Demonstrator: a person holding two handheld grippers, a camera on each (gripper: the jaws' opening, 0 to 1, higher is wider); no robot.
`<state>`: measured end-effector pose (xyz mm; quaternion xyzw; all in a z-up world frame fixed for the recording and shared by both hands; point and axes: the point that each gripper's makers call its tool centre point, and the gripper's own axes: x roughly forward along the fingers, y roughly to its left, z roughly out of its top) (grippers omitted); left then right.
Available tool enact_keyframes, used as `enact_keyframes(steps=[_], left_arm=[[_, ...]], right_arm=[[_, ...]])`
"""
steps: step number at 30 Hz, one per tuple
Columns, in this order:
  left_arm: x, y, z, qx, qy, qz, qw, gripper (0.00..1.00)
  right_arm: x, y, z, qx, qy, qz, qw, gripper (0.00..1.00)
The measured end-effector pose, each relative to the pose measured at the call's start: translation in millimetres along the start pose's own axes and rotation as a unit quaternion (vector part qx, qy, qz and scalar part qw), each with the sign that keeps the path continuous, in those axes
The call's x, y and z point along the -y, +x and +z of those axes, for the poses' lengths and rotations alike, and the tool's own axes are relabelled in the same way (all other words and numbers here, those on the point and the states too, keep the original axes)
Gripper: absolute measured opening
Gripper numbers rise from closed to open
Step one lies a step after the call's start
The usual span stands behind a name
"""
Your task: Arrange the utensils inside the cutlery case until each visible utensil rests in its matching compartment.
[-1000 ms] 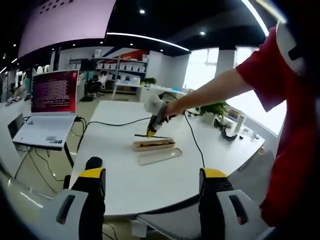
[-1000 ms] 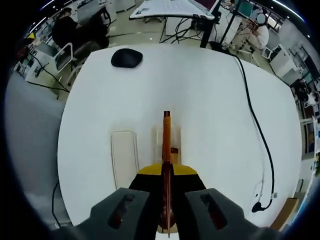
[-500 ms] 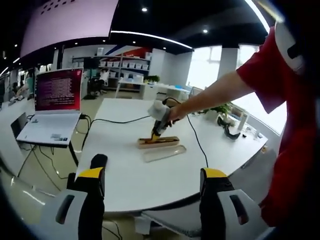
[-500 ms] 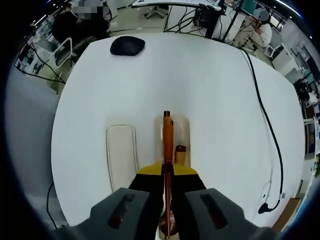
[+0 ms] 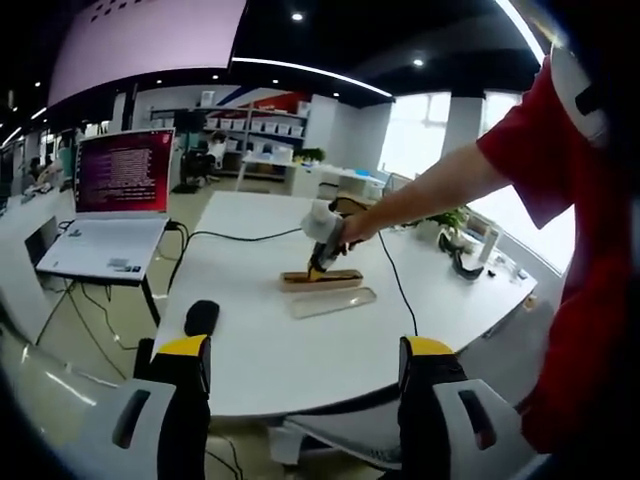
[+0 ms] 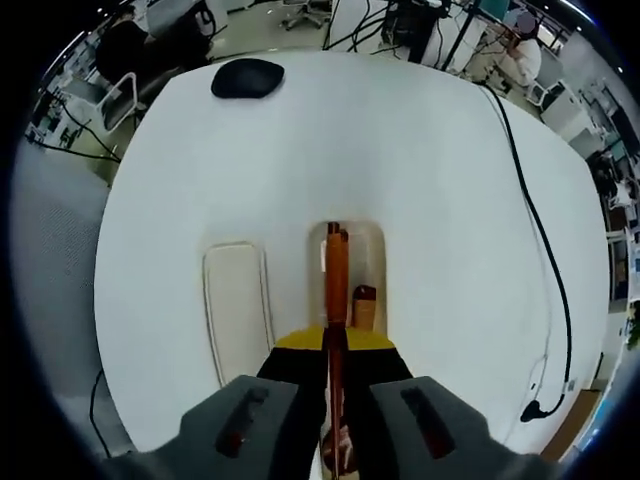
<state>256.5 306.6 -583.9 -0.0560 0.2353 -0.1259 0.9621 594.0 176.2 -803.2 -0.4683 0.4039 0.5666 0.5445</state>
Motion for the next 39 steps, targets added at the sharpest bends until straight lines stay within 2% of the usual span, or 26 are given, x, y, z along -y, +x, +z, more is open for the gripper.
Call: enact_keyframes(steps=[8,18,27,31,34,39], left_arm=[[-4.1,-8.4,-6.9,-0.006,-0.009,0.014,0.9998,0.78],[-4.3,-13.2,-3.5,0.002,-0.006,0.019,0.9998,0.78],[-7.1,-29.9,-12.5,0.007,-0.015,0.028,0.9995,0.78],[-4.0,-37.6,-9.6,0.02,-0.013,0.03,0.9993,0.78],[-3.3,-42.5,-8.1,0.027,-0.009,0.029,0.9992,0.78],[-2.9,-43.1,-9.0,0.031,-0.004,0.021,0.9993,0.78]], right_arm=[[3.8,0.8,-2.0,0.0,0.007,0.001,1.0,0.01],[3.7,-10.7,-2.2,0.009,0.022,-0.014,0.9996,0.0],[-15.0,-27.8,-3.8,0.02,0.041,-0.035,0.9983,0.05],[-21.7,-37.5,-6.3,0.023,0.052,-0.043,0.9975,0.04],[-24.2,-51.7,-14.8,0.007,0.04,-0.043,0.9983,0.03],[-4.6,-83.6,-22.7,0.032,0.077,-0.063,0.9946,0.0]])
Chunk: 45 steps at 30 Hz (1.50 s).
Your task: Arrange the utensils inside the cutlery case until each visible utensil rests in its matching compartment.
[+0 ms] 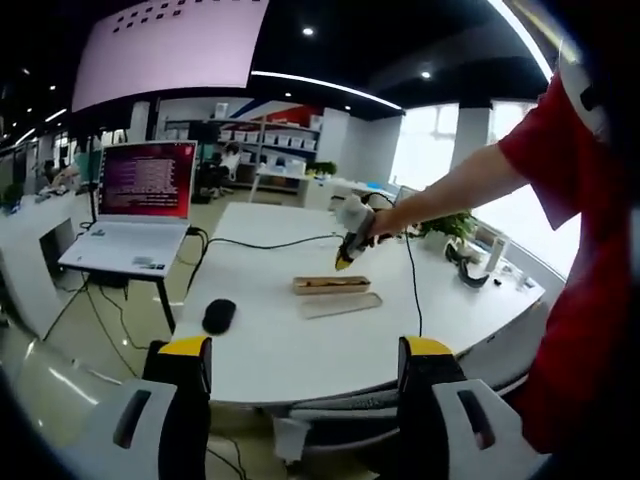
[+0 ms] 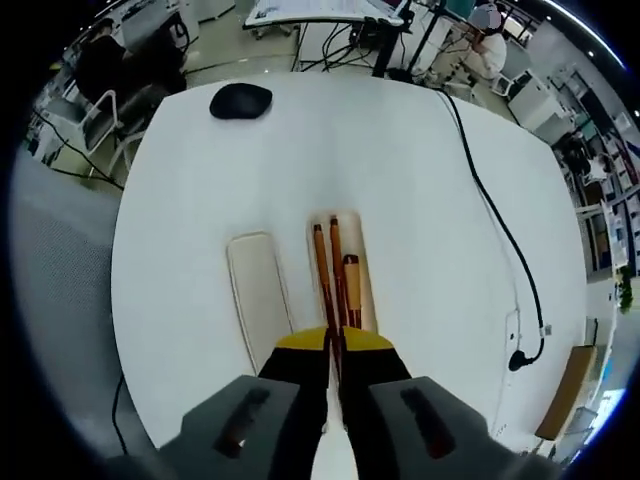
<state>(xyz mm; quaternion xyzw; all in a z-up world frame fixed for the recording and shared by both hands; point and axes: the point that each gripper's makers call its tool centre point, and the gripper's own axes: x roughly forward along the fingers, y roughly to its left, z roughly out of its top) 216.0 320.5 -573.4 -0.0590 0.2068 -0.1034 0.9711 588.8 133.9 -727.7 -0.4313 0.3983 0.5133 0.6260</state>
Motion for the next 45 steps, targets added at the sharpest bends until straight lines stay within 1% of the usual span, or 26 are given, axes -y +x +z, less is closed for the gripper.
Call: enact_keyframes(steps=[2,3,5,6,8,9,10,12,14,16,17,18,20,22,23,26,27,29,32,34,39,40,41,42,44,45], left_arm=[[1.1,1.5,1.2,0.001,0.007,-0.006,1.0,0.77],[2.2,2.8,2.7,0.001,0.012,-0.009,0.9999,0.77],[3.8,4.3,4.6,0.002,0.016,-0.012,0.9998,0.77],[4.9,5.0,5.4,0.002,0.017,-0.015,0.9997,0.77],[7.7,6.8,6.7,0.002,0.022,-0.019,0.9996,0.77],[9.3,7.9,6.8,0.001,0.023,-0.022,0.9995,0.77],[11.6,9.4,6.2,-0.002,0.025,-0.026,0.9994,0.76],[14.7,11.4,5.6,-0.005,0.028,-0.03,0.9992,0.76],[19.0,14.3,4.7,-0.008,0.031,-0.035,0.9989,0.76],[24.1,18.0,3.9,-0.013,0.033,-0.041,0.9985,0.76],[27.1,20.3,3.9,-0.015,0.036,-0.044,0.9982,0.76],[29.1,22.1,3.9,-0.017,0.039,-0.047,0.998,0.76],[34.8,26.5,4.0,-0.025,0.046,-0.054,0.9972,0.75],[40.1,30.5,5.2,-0.028,0.05,-0.061,0.9965,0.75],[42.5,32.7,5.3,-0.032,0.053,-0.064,0.996,0.75],[46.4,37.3,5.5,-0.04,0.059,-0.068,0.9951,0.75],[48.6,39.2,5.8,-0.044,0.061,-0.07,0.9947,0.75],[52.0,40.9,6.4,-0.047,0.065,-0.072,0.9942,0.75],[57.6,44.8,5.6,-0.059,0.069,-0.073,0.9932,0.75],[61.2,47.4,6.3,-0.061,0.069,-0.075,0.9929,0.75],[65.1,52.6,4.0,-0.07,0.073,-0.071,0.9923,0.75],[65.8,53.0,3.6,-0.071,0.074,-0.071,0.9922,0.75],[66.6,53.4,2.4,-0.073,0.074,-0.069,0.9921,0.75],[67.2,54.0,1.0,-0.076,0.074,-0.068,0.9921,0.75],[68.8,53.7,-1.9,-0.081,0.072,-0.067,0.9919,0.75],[68.9,53.3,-2.9,-0.082,0.071,-0.066,0.9918,0.75]], right_arm=[[3.2,-7.3,-9.3,-0.008,-0.003,-0.005,0.9999,0.0],[6.3,-9.7,-14.4,-0.012,-0.004,-0.013,0.9998,0.0],[7.9,-15.4,-29.0,-0.021,0.008,-0.026,0.9994,0.0],[4.3,-18.2,-37.4,-0.023,0.017,-0.025,0.9993,0.0],[3.6,-21.4,-53.1,-0.027,0.022,-0.028,0.999,0.0],[3.9,-22.2,-56.2,-0.028,0.023,-0.029,0.9989,0.0],[4.0,-24.8,-65.2,-0.029,0.029,-0.034,0.9986,0.0],[4.1,-28.2,-76.7,-0.029,0.044,-0.039,0.9978,0.0],[6.6,-32.6,-88.7,-0.023,0.062,-0.048,0.9967,0.0],[12.4,-38.9,-100.1,-0.002,0.11,-0.064,0.9918,0.0],[15.5,-40.6,-104.7,0.002,0.123,-0.072,0.9898,0.0],[17.3,-44.5,-112.2,0.003,0.129,-0.085,0.9879,0.0],[19.0,-47.5,-122.9,0.002,0.137,-0.099,0.9856,0.0],[16.6,-47.6,-130.3,0.022,0.183,-0.1,0.9778,0.0],[14.8,-46.6,-134.5,0.032,0.199,-0.096,0.9747,0.0],[12.1,-43.2,-142.9,0.046,0.222,-0.096,0.9693,0.0],[8.4,-39.3,-145.7,0.056,0.242,-0.087,0.9648,0.0],[6.0,-33.7,-149.8,0.064,0.265,-0.086,0.9584,0.0],[5.2,-25.8,-153.2,0.073,0.265,-0.088,0.9574,0.0],[2.8,-20.4,-153.0,0.076,0.258,-0.086,0.9592,0.0],[-1.3,-7.6,-148.3,0.083,0.236,-0.072,0.9654,0.0],[-0.1,-3.5,-149.6,0.077,0.216,-0.073,0.9707,0.0],[0.7,-0.8,-150.1,0.074,0.201,-0.074,0.9741,0.0],[0.5,2.3,-149.9,0.075,0.197,-0.072,0.9749,0.0],[-2.1,7.4,-148.7,0.076,0.204,-0.06,0.9743,0.0],[-2.4,8.7,-148.3,0.076,0.196,-0.06,0.9758,0.0]])
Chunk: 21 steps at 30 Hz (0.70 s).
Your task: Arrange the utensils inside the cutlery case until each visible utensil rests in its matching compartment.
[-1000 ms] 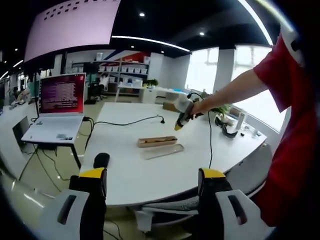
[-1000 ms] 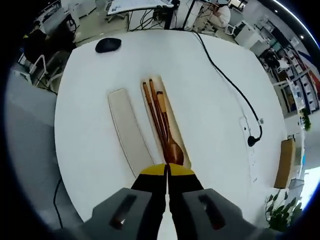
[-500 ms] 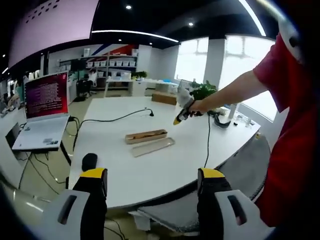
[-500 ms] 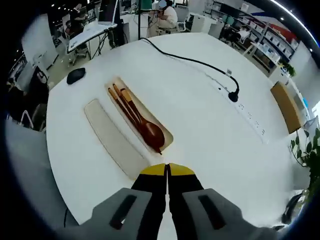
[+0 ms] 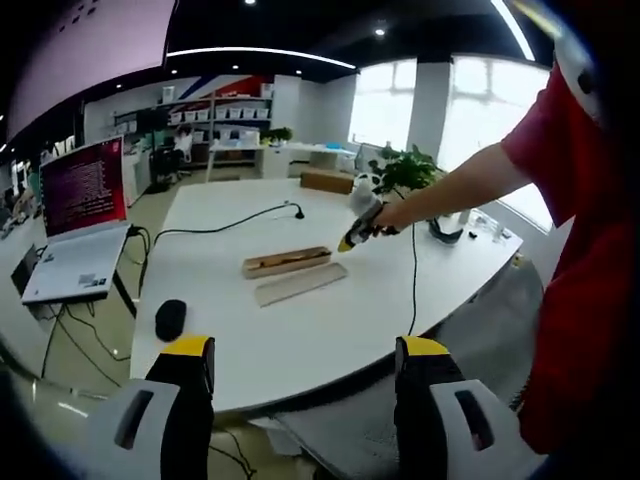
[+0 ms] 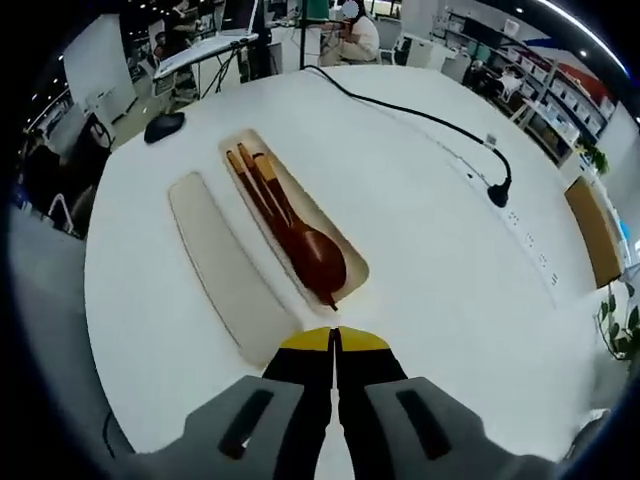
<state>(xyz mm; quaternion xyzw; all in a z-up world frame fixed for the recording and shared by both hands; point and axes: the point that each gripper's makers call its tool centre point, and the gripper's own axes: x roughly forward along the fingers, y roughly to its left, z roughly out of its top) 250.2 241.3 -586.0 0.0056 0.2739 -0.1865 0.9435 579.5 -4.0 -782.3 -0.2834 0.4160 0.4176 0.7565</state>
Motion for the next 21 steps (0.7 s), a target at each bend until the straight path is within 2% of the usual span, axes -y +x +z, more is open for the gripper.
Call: enact_keyframes(steps=[1,9,11,18,21], left_arm=[[1.0,-0.1,-1.0,-0.002,-0.001,0.0,1.0,0.75],[0.7,-2.7,-8.1,-0.016,0.004,0.005,0.9999,0.75],[-1.0,-4.7,-8.0,-0.015,0.001,0.008,0.9999,0.75],[-0.7,-4.9,-11.4,-0.016,-0.002,0.008,0.9998,0.75],[-0.9,-4.9,-13.0,-0.018,0.002,0.008,0.9998,0.75]], right_arm=[[2.6,1.8,-0.2,0.0,-0.011,-0.005,0.9999,0.0],[4.5,9.8,2.1,0.005,-0.002,0.0,1.0,0.0],[3.1,10.4,7.2,0.014,-0.004,0.003,0.9999,0.0],[1.4,12.1,18.6,0.019,-0.06,0.003,0.998,0.0],[2.2,17.7,17.8,0.01,-0.062,0.007,0.998,0.0]])
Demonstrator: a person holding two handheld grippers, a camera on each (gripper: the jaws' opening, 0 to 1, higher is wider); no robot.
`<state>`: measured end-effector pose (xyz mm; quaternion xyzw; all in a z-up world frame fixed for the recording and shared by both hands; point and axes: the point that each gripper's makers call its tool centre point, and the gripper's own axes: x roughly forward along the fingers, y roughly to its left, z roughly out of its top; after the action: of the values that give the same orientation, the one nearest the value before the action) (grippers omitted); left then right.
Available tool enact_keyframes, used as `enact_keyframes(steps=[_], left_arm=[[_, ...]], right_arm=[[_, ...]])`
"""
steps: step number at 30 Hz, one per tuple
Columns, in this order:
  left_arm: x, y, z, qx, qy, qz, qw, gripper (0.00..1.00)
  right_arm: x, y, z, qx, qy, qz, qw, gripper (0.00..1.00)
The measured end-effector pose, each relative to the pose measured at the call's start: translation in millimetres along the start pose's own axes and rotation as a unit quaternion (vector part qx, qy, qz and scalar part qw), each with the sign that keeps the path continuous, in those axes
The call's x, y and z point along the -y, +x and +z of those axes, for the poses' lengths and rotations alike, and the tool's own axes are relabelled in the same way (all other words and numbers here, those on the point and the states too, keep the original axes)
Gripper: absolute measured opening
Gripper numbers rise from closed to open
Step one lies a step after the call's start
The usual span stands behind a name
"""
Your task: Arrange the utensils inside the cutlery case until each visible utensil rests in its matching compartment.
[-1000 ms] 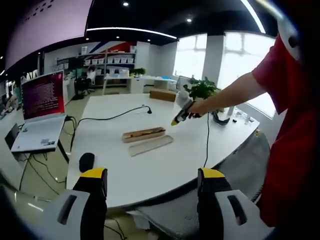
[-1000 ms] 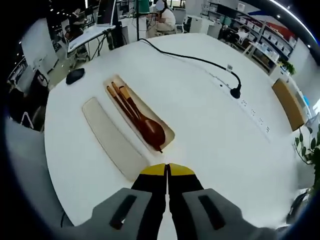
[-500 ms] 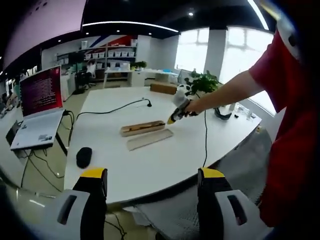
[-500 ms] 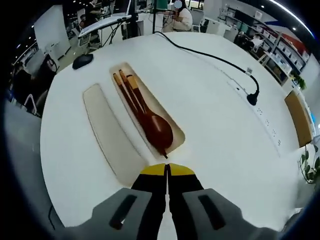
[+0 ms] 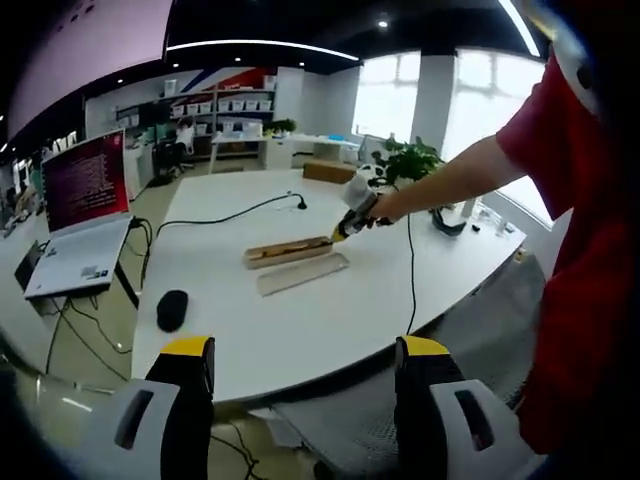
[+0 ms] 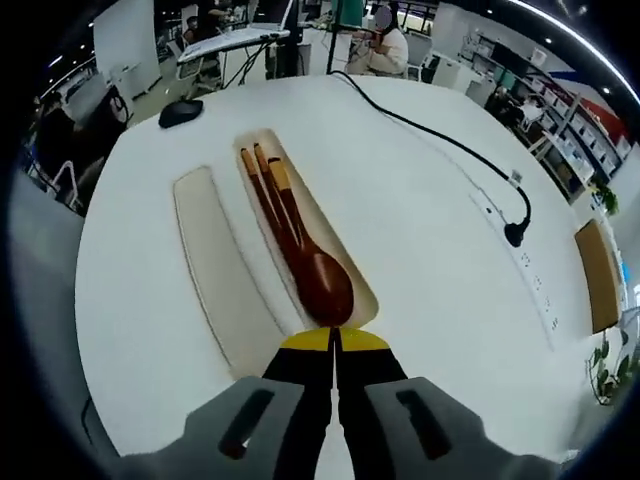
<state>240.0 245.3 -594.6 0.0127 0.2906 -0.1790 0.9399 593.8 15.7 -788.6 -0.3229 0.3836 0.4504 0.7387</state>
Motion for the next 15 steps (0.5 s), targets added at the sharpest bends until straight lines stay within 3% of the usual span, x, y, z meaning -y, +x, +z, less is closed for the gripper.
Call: enact_keyframes(steps=[3,9,12,15], left_arm=[[-0.8,-0.5,-1.3,-0.001,-0.001,0.0,1.0,0.75],[-3.5,-0.2,-3.4,-0.005,-0.002,0.004,1.0,0.75],[-2.0,-0.6,-2.7,-0.006,0.0,0.003,1.0,0.75],[-2.0,-0.7,-1.5,-0.005,-0.001,0.004,1.0,0.75]], right_arm=[[3.2,2.0,3.7,0.003,0.025,0.001,0.9997,0.0],[1.0,8.6,0.7,-0.009,0.0,0.005,0.9999,0.0],[5.3,11.0,2.6,-0.005,0.021,0.011,0.9997,0.0],[16.6,3.9,14.1,0.027,0.063,0.002,0.9976,0.0]])
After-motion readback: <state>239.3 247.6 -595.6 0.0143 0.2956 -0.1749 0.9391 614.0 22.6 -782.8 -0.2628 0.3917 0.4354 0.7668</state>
